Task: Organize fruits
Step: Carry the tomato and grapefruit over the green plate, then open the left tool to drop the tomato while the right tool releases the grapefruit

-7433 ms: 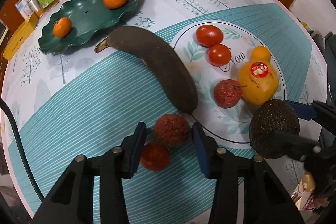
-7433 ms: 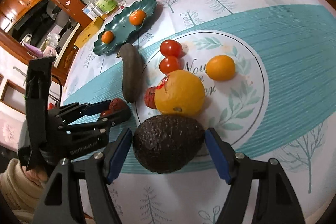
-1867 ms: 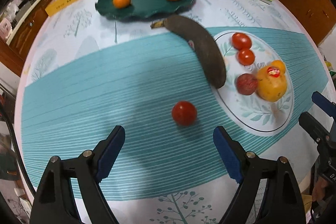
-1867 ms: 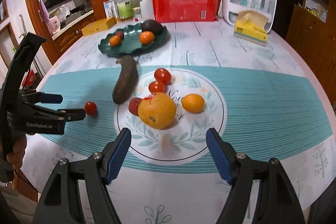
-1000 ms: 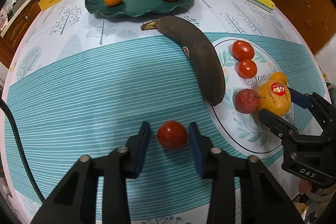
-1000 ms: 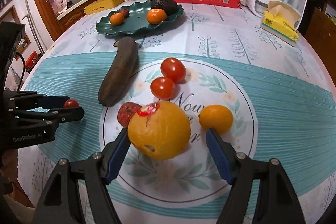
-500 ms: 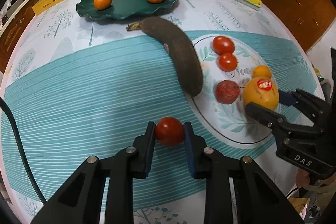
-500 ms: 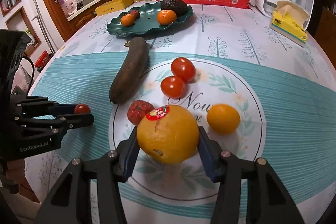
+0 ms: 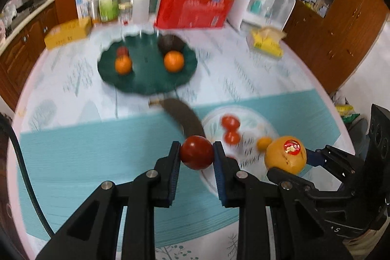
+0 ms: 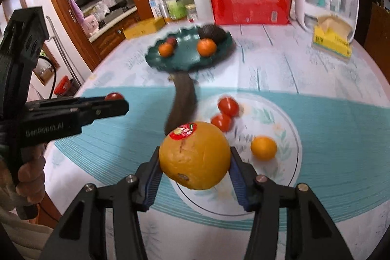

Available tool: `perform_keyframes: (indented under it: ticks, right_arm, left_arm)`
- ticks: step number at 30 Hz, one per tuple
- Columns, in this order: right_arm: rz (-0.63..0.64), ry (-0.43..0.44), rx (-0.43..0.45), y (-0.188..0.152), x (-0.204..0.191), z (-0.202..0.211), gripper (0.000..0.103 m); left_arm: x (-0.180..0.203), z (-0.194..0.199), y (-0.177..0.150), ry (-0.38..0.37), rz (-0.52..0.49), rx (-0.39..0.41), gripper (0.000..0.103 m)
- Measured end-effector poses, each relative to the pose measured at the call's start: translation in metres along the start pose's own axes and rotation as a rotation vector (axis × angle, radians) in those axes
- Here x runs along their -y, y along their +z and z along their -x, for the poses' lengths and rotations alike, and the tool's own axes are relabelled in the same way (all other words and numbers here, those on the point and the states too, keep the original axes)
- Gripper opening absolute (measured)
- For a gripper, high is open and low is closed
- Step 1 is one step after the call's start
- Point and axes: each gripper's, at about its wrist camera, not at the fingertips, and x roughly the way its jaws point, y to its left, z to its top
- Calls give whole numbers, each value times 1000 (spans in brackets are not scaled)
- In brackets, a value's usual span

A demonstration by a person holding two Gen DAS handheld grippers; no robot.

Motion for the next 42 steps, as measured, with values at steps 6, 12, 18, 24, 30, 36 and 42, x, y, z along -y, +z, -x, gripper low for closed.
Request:
perform_keyframes:
  ticks: [6,12,18,24,30,36,42]
  right_arm:
    - [42,8,103,66,-13,39,52]
    - [61,23,182,162,-22,67,52]
    - [95,-13,238,260,-34,63,52]
    - [118,-48,193,307,-35,16,52]
    - [124,-24,36,283,-23,-75,52]
    - [59,49,-129,219,-11,-181,52]
    - [25,108,-258,177,-14,-239,52]
  left_arm:
    - [-5,51,58,55,-51,108,24]
    - [-16,89,127,171,-111,211,25]
    - [-25,106,196,279,-146,281,25]
    - [-48,63,240,278,-125,204,25]
    - [-70,-28,239,272,-132,60,25]
    - [-101,-136,212,284,-90,-101,25]
    - [-121,-198,190,284,-53,-189,25]
